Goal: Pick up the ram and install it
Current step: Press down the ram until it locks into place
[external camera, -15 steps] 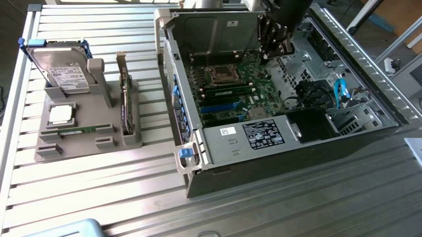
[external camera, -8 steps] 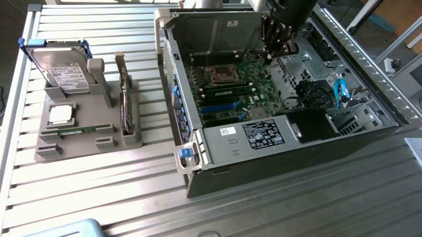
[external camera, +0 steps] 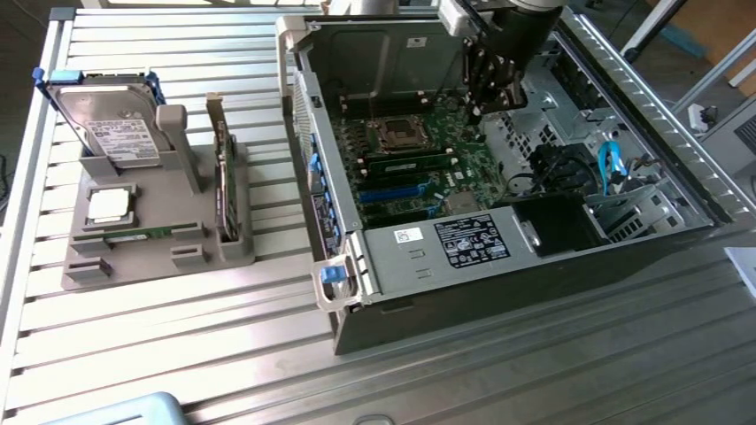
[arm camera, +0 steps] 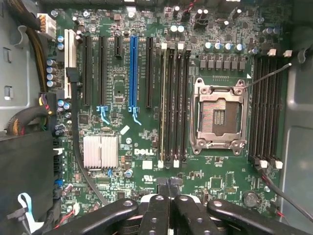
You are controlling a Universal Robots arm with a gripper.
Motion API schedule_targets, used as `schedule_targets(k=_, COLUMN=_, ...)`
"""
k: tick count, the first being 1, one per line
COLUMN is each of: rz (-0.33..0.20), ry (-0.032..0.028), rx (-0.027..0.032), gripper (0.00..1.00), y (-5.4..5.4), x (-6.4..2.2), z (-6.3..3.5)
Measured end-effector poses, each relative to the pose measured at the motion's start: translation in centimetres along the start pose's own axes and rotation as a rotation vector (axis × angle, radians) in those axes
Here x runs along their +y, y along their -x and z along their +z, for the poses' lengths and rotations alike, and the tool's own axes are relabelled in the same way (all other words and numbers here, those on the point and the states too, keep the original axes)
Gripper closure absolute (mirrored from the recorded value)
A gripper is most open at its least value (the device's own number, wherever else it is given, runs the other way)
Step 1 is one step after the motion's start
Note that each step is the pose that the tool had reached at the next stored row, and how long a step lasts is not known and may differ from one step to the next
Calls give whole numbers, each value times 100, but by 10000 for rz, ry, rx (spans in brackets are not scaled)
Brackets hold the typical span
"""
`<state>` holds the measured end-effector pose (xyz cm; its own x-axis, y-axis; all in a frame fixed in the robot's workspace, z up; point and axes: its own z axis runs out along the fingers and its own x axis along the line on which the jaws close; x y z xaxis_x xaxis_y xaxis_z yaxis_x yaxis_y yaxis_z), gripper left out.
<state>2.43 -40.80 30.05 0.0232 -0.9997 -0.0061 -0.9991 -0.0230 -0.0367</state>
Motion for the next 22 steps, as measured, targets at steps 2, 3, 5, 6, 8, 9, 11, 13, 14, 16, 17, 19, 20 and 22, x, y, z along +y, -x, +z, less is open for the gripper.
schedule_targets(k=2, rz=1, ry=17, rx=-1, gripper=89, y=0, x=4, z=51)
schedule_targets(k=3, rz=1, ry=22, rx=0, gripper=89, y=-1, x=6, z=69)
schedule_targets(k=5, rz=1, ry=36, rx=-1, gripper=89, y=0, x=11, z=113)
schedule_targets(k=6, rz=1, ry=48, rx=2, gripper=89, y=-1, x=13, z=147)
schedule_targets(k=8, rz=1, ry=82, rx=24, gripper=89, y=-1, x=16, z=231)
schedule_targets(k=9, rz=1, ry=88, rx=31, gripper=89, y=-2, x=17, z=249)
schedule_targets(k=11, rz=-2, ry=101, rx=38, gripper=89, y=-1, x=21, z=321)
schedule_targets(k=13, rz=0, ry=104, rx=41, gripper=89, y=3, x=38, z=387)
schedule_targets(k=14, rz=0, ry=104, rx=43, gripper=89, y=5, x=46, z=428)
schedule_targets(k=16, rz=0, ry=105, rx=46, gripper=89, y=6, x=58, z=503)
schedule_targets(k=17, rz=0, ry=104, rx=47, gripper=89, y=6, x=65, z=530)
schedule_targets(k=19, rz=0, ry=105, rx=48, gripper=89, y=6, x=77, z=602)
schedule_targets(k=20, rz=-1, ry=104, rx=48, gripper=89, y=6, x=81, z=618)
schedule_targets(k=22, rz=-2, ry=104, rx=48, gripper=89, y=5, x=88, z=655)
